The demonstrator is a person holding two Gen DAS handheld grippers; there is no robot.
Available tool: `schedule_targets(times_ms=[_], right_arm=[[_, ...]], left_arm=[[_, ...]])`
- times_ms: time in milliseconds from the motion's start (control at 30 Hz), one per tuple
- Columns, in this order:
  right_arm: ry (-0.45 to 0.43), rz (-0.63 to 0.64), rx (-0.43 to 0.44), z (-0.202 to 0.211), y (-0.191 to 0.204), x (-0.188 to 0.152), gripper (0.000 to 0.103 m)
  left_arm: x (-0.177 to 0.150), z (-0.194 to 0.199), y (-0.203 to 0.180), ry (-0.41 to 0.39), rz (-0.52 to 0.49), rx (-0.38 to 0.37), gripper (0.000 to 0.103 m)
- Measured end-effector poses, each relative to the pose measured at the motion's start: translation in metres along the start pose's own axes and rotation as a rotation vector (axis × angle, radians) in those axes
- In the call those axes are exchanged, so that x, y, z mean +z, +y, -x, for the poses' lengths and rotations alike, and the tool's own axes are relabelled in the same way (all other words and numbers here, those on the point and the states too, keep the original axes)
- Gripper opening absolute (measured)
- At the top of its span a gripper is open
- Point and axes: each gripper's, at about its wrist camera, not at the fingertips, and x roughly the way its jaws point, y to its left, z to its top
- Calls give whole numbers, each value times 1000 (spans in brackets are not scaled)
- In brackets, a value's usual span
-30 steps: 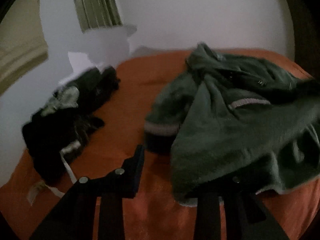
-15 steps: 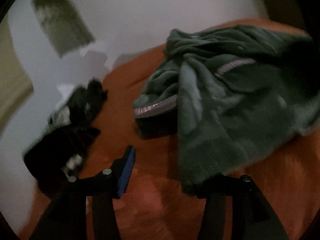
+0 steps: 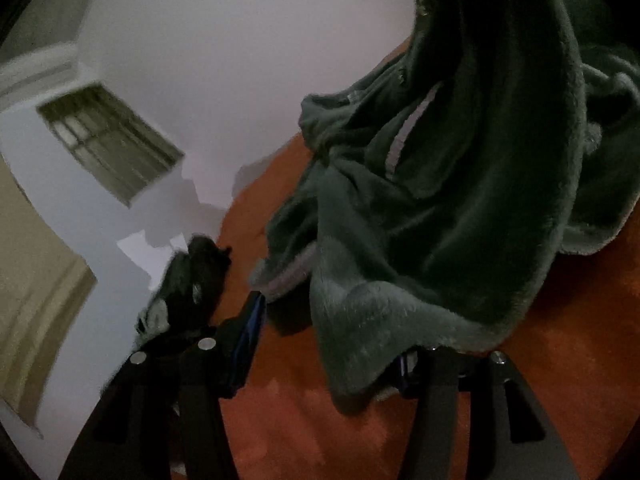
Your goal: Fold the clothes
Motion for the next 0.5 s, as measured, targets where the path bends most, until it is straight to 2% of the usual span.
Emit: schedule_targets(times_ms=[100, 167, 200, 233, 267, 333, 400, 500], right_arm=[[10, -11, -18, 0, -7, -3, 12], [31, -25, -59, -10, -19, -8, 12], [65, -48, -110, -19, -30, -10, 20], [135, -75, -182, -33, -43, -12, 37], [208, -88, -242, -44, -53, -12, 45], [283, -94, -302, -54, -65, 0, 46], [246, -85, -306, -48, -64, 28, 47], [140, -25, -272, -38, -40, 75, 57]], left_arm=[[-4, 11, -11, -74, -91, 15, 56], [-6, 15, -21, -81, -132, -25, 57], [-6, 15, -25, -70, -132, -51, 57], [-6, 16, -27, -61, -127, -73, 57], [-5, 16, -26, -54, -108, -84, 57], [-1, 15, -18, -36, -56, -95, 57], [0, 12, 4, -11, 41, -120, 57], [-4, 11, 51, 29, 237, -189, 57]])
